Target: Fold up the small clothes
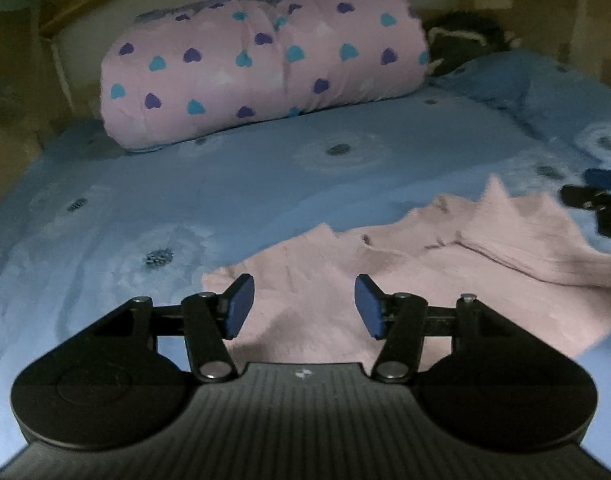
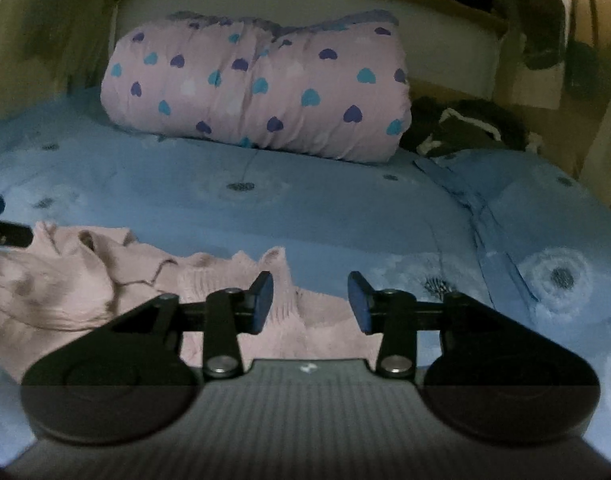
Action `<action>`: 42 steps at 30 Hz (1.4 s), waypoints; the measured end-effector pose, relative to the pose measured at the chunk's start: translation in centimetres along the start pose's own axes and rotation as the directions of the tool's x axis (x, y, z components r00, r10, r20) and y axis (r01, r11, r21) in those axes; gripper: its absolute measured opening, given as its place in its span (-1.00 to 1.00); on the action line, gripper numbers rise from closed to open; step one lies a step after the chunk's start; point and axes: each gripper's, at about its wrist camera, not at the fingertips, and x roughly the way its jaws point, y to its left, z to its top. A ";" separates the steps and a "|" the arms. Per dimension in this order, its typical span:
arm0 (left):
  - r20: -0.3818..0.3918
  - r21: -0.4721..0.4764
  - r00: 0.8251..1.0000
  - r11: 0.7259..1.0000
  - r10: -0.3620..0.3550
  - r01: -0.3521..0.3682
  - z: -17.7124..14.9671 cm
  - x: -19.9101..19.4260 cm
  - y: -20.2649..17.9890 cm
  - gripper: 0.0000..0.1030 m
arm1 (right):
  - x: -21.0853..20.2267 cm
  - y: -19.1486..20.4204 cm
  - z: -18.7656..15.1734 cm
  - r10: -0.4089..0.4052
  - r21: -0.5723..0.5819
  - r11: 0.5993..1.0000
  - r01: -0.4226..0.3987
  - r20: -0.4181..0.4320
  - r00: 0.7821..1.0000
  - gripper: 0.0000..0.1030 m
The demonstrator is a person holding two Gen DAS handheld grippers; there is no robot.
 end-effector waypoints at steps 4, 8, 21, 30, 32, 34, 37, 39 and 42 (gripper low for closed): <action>-0.001 0.072 0.997 0.995 -0.073 0.072 -1.2 -1.3 -1.0 0.27 | -1.2 -0.3 -0.8 0.049 -0.003 0.999 -0.049 -0.023 0.999 -0.15; -0.036 0.191 0.991 0.973 -0.126 0.131 -1.6 -0.7 -2.8 0.28 | -1.2 -0.3 -1.8 0.098 -0.028 0.995 -0.100 -0.054 0.994 -0.15; -0.070 0.241 0.997 0.969 -0.035 0.051 -2.5 4.9 -3.4 -0.74 | 1.2 1.4 -4.8 0.150 -0.145 0.974 -0.176 -0.177 0.973 -0.17; -0.048 -0.085 0.976 0.973 0.210 -0.214 -1.1 6.9 5.3 -0.74 | 2.8 -1.5 -3.9 0.011 0.009 1.000 -0.010 -0.091 0.996 -0.75; -0.084 -0.181 0.975 0.959 0.204 -0.216 -1.7 7.7 7.0 -0.73 | 3.6 -3.0 -4.1 -0.043 0.074 0.996 0.051 -0.094 0.995 -0.72; -0.123 -0.215 0.975 0.954 0.187 -0.211 -2.4 8.7 7.7 -0.72 | 4.3 -4.4 -4.5 -0.053 0.148 0.987 0.070 -0.117 0.992 -0.64; -0.137 -0.191 0.970 0.956 0.201 -0.225 -2.9 9.2 7.4 -0.63 | 4.6 -6.2 -4.9 -0.024 0.262 0.963 0.057 -0.127 0.992 -0.34; -0.129 -0.172 0.968 0.957 0.214 -0.234 -2.8 9.0 7.0 -0.54 | 4.6 -6.9 -4.9 -0.029 0.304 0.950 0.066 -0.126 0.992 -0.17; -0.124 -0.178 0.967 0.953 0.225 -0.245 -3.0 8.5 7.0 -0.36 | 4.3 -7.6 -4.9 -0.021 0.367 0.928 0.064 -0.122 0.992 -0.15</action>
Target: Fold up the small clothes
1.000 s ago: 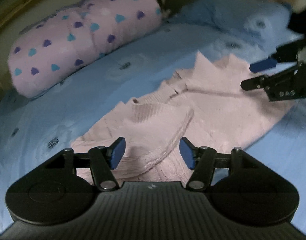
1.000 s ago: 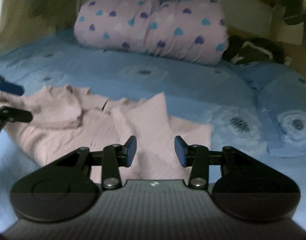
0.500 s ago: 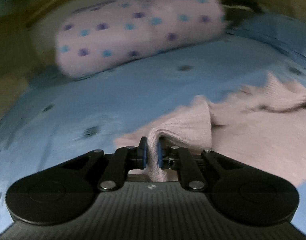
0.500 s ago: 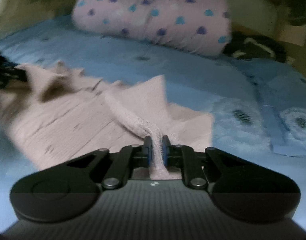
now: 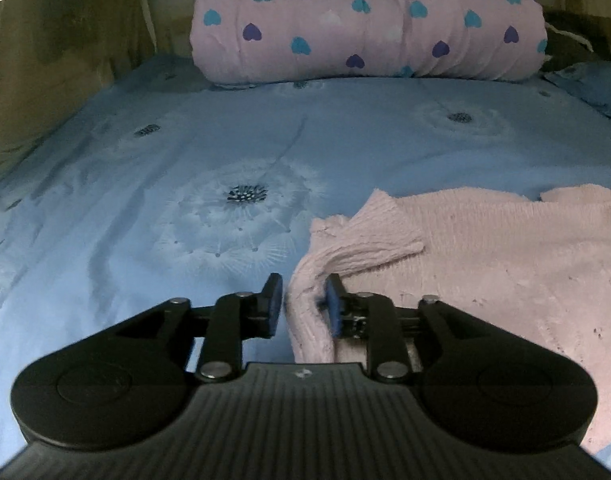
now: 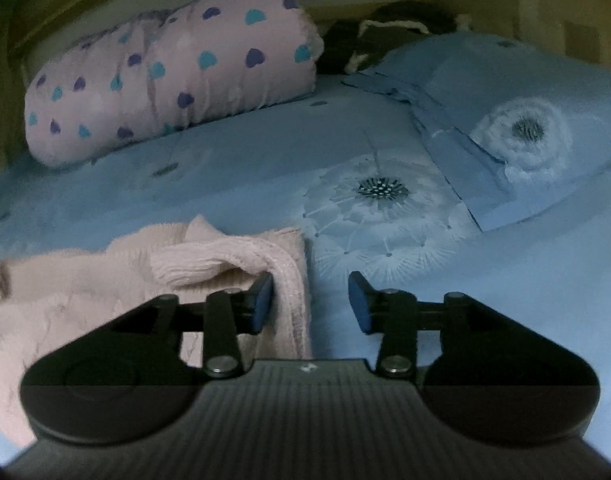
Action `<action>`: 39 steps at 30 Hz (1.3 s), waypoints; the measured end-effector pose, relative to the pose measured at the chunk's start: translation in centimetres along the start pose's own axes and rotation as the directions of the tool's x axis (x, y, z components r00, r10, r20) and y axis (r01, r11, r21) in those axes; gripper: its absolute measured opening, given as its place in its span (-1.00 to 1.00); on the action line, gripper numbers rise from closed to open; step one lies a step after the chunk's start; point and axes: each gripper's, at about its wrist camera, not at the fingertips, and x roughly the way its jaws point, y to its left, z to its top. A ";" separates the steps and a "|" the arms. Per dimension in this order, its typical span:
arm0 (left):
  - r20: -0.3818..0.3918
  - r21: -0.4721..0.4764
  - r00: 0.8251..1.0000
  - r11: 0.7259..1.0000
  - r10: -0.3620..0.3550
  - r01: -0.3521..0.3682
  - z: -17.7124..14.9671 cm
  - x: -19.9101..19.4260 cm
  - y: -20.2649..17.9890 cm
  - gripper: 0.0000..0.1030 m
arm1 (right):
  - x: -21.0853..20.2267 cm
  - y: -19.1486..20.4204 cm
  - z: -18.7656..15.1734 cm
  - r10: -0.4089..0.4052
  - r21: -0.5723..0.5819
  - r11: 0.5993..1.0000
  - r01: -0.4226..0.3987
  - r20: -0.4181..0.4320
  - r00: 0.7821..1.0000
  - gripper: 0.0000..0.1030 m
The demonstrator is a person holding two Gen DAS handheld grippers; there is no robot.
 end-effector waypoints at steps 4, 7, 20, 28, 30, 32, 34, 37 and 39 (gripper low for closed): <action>0.024 -0.044 1.000 0.999 0.005 -0.004 0.3 -0.8 0.6 -0.20 | -0.4 -0.4 0.3 -0.006 0.048 0.999 0.005 0.020 1.000 -0.15; 0.054 -0.056 0.999 0.998 -0.011 0.014 0.6 -2.2 0.8 -0.19 | -1.0 -0.8 0.6 -0.027 0.060 0.998 0.024 0.053 0.998 -0.15; 0.023 0.080 0.961 0.959 -0.274 0.272 0.4 -3.2 -3.0 -0.21 | -1.7 3.7 1.2 0.202 -0.217 0.950 -0.224 -0.120 0.972 -0.46; -0.004 0.000 0.978 0.978 -0.207 0.207 0.3 1.2 -2.0 -0.20 | 2.8 5.2 1.0 0.111 -0.319 0.937 -0.145 -0.121 0.986 -0.50; 0.012 -0.029 0.984 0.983 -0.180 0.180 0.4 1.3 -1.3 -0.20 | 3.3 4.3 1.6 0.088 -0.260 0.960 -0.105 -0.077 0.993 -0.50; 0.011 -0.053 0.988 0.987 -0.154 0.154 0.5 1.5 -0.8 -0.19 | 3.6 3.4 2.0 0.061 -0.170 0.983 -0.067 -0.039 0.997 -0.47; 0.015 -0.070 0.993 0.991 -0.118 0.118 0.5 1.6 -0.2 -0.19 | 3.7 2.3 2.0 0.038 -0.082 0.996 -0.040 -0.021 0.999 -0.47; 0.015 -0.107 0.997 0.991 -0.082 0.083 0.8 1.6 0.9 -0.19 | 3.7 1.1 2.1 0.047 -0.015 0.999 -0.047 -0.021 0.999 -0.47; 0.015 -0.132 0.997 0.989 -0.070 0.072 1.1 1.2 1.6 -0.19 | 3.2 1.1 2.2 0.043 -0.015 0.999 -0.043 -0.012 0.999 -0.46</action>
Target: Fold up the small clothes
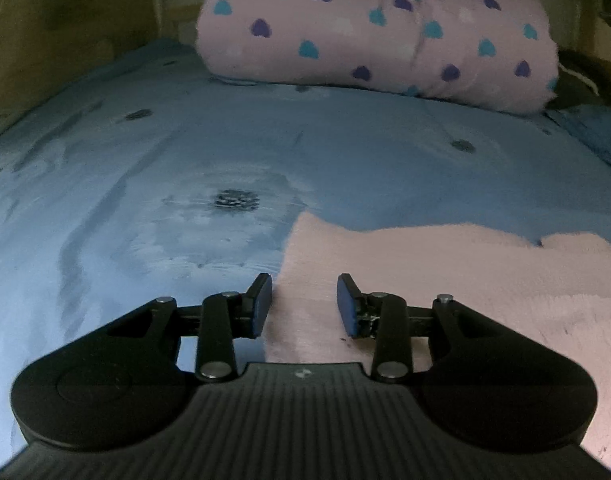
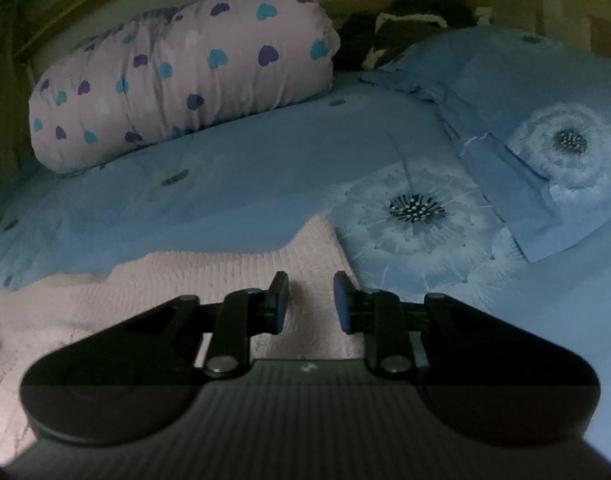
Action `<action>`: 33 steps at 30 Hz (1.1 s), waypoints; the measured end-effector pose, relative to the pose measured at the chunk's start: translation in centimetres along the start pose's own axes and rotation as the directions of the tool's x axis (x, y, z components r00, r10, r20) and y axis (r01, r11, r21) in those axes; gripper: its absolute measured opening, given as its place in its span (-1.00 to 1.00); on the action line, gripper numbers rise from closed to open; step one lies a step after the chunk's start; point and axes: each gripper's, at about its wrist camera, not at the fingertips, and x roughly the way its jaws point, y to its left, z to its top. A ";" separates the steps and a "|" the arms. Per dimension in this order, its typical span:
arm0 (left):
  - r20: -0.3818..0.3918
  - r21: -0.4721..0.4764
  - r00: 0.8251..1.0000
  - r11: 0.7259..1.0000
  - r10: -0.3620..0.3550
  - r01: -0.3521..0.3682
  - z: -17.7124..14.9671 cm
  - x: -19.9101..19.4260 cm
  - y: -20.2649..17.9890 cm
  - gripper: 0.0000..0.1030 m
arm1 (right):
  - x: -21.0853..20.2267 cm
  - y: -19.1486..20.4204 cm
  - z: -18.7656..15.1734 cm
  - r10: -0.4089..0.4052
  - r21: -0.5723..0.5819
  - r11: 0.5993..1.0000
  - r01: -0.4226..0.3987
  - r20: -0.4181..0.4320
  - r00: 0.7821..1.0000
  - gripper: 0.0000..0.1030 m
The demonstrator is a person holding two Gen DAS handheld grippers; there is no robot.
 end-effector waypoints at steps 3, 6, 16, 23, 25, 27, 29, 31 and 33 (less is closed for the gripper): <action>-0.008 -0.021 1.000 1.000 -0.005 0.005 0.3 -1.1 0.3 -0.10 | -0.7 0.6 0.3 0.003 -0.013 1.000 -0.003 0.006 1.000 -0.45; -0.020 -0.015 1.000 1.000 -0.011 0.011 0.3 -2.9 0.0 0.13 | -2.3 1.3 0.2 0.010 -0.025 1.000 -0.010 0.000 1.000 -0.34; -0.046 0.118 0.998 0.992 -0.043 0.048 -1.5 -10.0 -2.9 0.52 | -9.6 2.7 -1.6 0.041 -0.033 0.999 -0.041 0.004 0.999 0.00; -0.037 0.142 0.994 0.984 -0.100 0.104 -4.1 -10.6 -3.8 0.62 | -13.1 3.2 -5.5 0.050 0.015 0.999 -0.049 -0.046 0.998 0.00; -0.069 0.140 0.992 0.984 -0.102 0.111 -4.7 -9.7 -3.6 0.62 | -13.6 3.3 -6.4 0.025 0.018 1.000 -0.024 -0.059 0.998 0.01; -0.084 0.140 0.991 0.983 -0.107 0.118 -5.2 -8.9 -3.4 0.62 | -13.9 3.3 -7.1 0.002 0.035 0.999 0.001 -0.067 0.998 0.01; -0.089 0.149 0.990 0.981 -0.110 0.123 -5.6 -8.5 -3.2 0.63 | -14.0 3.2 -7.6 -0.013 0.073 0.997 0.018 -0.066 0.998 0.01; -0.086 0.158 0.989 0.979 -0.119 0.132 -6.1 -8.4 -2.9 0.65 | -13.8 3.1 -8.0 -0.025 0.123 0.992 0.033 -0.061 0.998 0.01; -0.091 0.148 0.988 0.979 -0.129 0.141 -6.4 -8.4 -2.5 0.66 | -13.6 3.0 -8.4 -0.032 0.182 0.982 0.042 -0.056 0.998 0.03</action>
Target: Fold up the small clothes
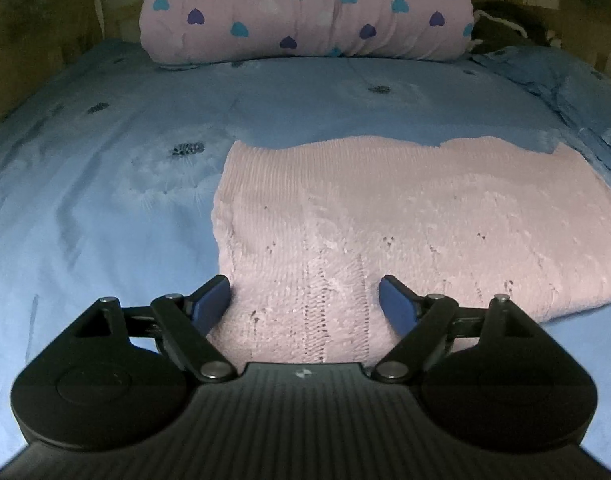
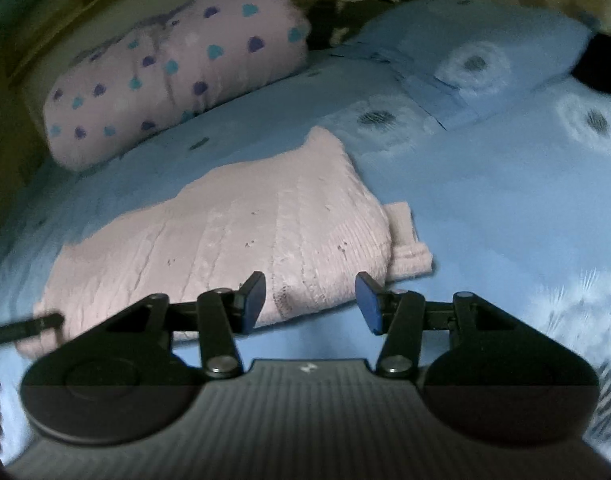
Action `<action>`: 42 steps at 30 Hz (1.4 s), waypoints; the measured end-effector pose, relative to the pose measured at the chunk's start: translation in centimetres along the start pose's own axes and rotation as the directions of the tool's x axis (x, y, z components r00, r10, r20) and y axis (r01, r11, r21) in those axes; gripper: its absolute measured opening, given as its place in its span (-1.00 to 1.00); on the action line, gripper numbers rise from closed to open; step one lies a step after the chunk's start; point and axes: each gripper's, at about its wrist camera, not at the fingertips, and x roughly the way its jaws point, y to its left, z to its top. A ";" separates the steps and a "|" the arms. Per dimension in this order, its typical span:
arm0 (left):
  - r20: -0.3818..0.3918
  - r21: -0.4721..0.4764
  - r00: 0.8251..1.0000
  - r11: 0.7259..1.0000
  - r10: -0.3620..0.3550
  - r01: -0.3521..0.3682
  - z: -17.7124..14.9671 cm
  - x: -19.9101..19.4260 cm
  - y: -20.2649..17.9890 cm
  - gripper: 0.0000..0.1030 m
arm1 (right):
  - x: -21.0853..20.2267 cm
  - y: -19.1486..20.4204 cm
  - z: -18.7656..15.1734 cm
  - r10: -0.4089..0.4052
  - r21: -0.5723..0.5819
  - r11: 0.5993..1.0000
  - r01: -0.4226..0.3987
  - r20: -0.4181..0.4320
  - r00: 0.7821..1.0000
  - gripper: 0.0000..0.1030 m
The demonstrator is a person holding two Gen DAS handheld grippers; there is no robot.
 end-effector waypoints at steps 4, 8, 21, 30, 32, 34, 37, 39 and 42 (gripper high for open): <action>-0.020 -0.056 0.999 0.998 -0.028 0.026 -0.1 0.1 0.9 0.67 | 1.1 -0.8 -0.7 0.005 0.162 0.987 -0.003 -0.013 1.000 0.21; -0.041 -0.102 0.998 0.994 -0.049 0.045 0.0 0.5 1.6 0.70 | 2.6 -1.6 -1.4 0.048 0.316 0.948 -0.042 -0.011 0.999 0.22; -0.058 -0.118 0.998 0.993 -0.037 0.030 0.2 1.2 1.4 0.79 | 6.1 -0.2 -1.6 0.071 0.392 0.912 -0.124 0.147 0.987 0.62; -0.063 -0.129 0.997 0.991 -0.040 0.032 0.0 1.3 1.6 0.84 | 6.9 0.2 -1.9 0.053 0.349 0.929 -0.124 0.206 0.977 0.58; -0.064 -0.131 0.997 0.991 -0.042 0.033 0.0 1.3 1.7 0.84 | 6.8 0.1 -1.9 0.056 0.361 0.924 -0.128 0.205 0.977 0.57; -0.064 -0.129 0.997 0.991 -0.041 0.032 0.0 1.2 1.6 0.84 | 6.7 -0.3 -1.8 0.063 0.383 0.913 -0.139 0.203 0.977 0.55; -0.061 -0.127 0.997 0.991 -0.042 0.034 0.1 1.0 1.8 0.84 | 6.5 -0.9 -1.6 0.071 0.436 0.886 -0.159 0.210 0.975 0.54; -0.059 -0.136 0.997 0.990 -0.048 0.040 0.2 0.9 2.1 0.84 | 6.3 -1.2 -1.6 0.056 0.490 0.856 -0.164 0.226 0.972 0.51; -0.059 -0.160 0.996 0.986 -0.060 0.050 0.4 0.6 2.6 0.84 | 6.1 -1.2 -1.3 0.028 0.532 0.834 -0.147 0.225 0.974 0.39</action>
